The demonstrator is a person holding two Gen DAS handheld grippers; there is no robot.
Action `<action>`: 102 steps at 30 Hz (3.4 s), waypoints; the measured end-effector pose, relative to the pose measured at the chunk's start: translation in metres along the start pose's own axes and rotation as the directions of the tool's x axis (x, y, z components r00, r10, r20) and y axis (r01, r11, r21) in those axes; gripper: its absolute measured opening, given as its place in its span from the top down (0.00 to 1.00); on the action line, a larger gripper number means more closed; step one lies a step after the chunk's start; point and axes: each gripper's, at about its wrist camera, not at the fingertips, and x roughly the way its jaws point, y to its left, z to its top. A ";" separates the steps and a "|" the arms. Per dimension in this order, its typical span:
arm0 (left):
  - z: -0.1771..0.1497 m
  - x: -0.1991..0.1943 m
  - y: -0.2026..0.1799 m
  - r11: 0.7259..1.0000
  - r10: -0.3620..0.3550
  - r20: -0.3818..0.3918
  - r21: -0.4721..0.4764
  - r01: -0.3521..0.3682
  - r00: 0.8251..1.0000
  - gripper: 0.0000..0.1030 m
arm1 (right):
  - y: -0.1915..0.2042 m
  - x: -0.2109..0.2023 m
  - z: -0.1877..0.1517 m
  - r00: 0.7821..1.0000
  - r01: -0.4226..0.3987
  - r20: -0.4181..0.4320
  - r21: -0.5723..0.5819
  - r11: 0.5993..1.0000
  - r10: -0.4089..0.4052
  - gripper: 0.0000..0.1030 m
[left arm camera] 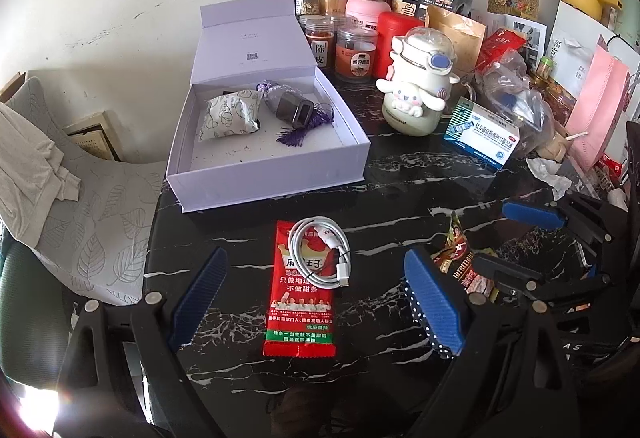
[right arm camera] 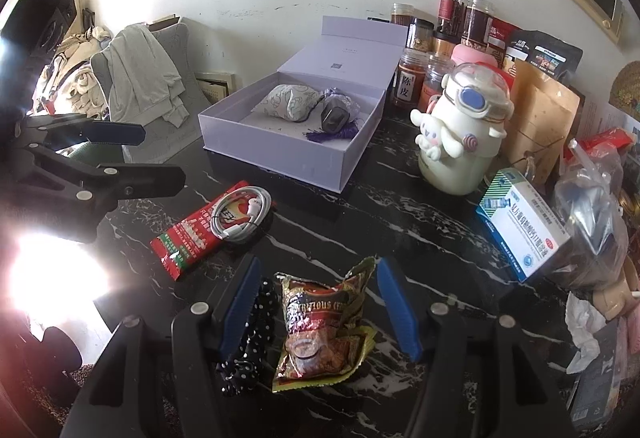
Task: Organize objects
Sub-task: 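Move the left tool to the white cable while the right tool reaches the snack bag, then close the left tool on the white cable while the right tool grips the snack bag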
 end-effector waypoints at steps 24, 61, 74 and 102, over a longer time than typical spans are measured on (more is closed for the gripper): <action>-0.011 0.086 -0.007 0.995 -0.089 -0.132 -0.044 0.084 0.987 0.13 | -0.025 0.032 -0.033 0.995 -0.048 -0.082 0.043 0.998 0.051 0.34; 0.010 0.144 -0.062 0.979 -0.055 -0.235 0.180 0.099 0.970 0.46 | -0.082 0.056 -0.036 0.993 -0.014 -0.109 0.198 0.980 0.036 0.30; 0.007 0.149 -0.086 0.969 -0.092 -0.264 0.198 0.147 0.960 0.46 | -0.096 0.045 -0.042 0.995 0.022 -0.104 0.215 0.976 0.000 0.30; -0.002 0.140 -0.088 0.978 -0.074 -0.222 0.172 0.114 0.972 0.47 | -0.087 0.049 -0.054 0.998 0.052 -0.054 0.209 0.976 -0.042 0.46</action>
